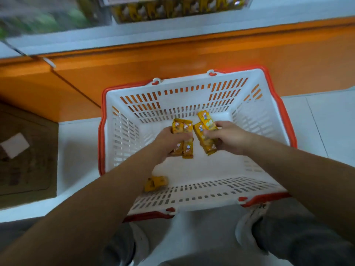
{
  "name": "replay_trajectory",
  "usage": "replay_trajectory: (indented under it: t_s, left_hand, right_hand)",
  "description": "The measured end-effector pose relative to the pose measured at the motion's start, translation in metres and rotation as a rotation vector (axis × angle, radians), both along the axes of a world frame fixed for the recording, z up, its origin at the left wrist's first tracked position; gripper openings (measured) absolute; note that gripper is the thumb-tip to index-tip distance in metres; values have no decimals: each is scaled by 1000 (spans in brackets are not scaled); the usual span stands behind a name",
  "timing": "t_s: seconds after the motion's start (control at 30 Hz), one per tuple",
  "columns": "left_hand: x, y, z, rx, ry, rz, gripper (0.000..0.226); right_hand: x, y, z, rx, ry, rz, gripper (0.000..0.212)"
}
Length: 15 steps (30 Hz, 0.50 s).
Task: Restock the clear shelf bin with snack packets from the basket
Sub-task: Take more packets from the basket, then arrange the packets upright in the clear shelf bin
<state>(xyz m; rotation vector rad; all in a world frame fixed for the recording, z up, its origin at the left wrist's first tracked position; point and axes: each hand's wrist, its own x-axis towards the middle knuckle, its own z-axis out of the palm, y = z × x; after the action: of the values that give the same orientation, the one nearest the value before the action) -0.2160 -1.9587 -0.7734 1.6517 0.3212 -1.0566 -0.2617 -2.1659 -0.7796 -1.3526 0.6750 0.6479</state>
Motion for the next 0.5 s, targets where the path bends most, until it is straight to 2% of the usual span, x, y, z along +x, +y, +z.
replay_trajectory:
  t_s: [0.13,0.33,0.5]
  left_hand:
    - [4,1,51,-126,-75,74,19]
    - [6,9,153,-249,-363,181,32]
    - [3,19,229,-314,-506,224,31]
  right_hand:
    - [7,17,49,61,-128,-71,19]
    - [18,32,157,62,-297,-80,45]
    - [17,40,238,44,-470,-74,42]
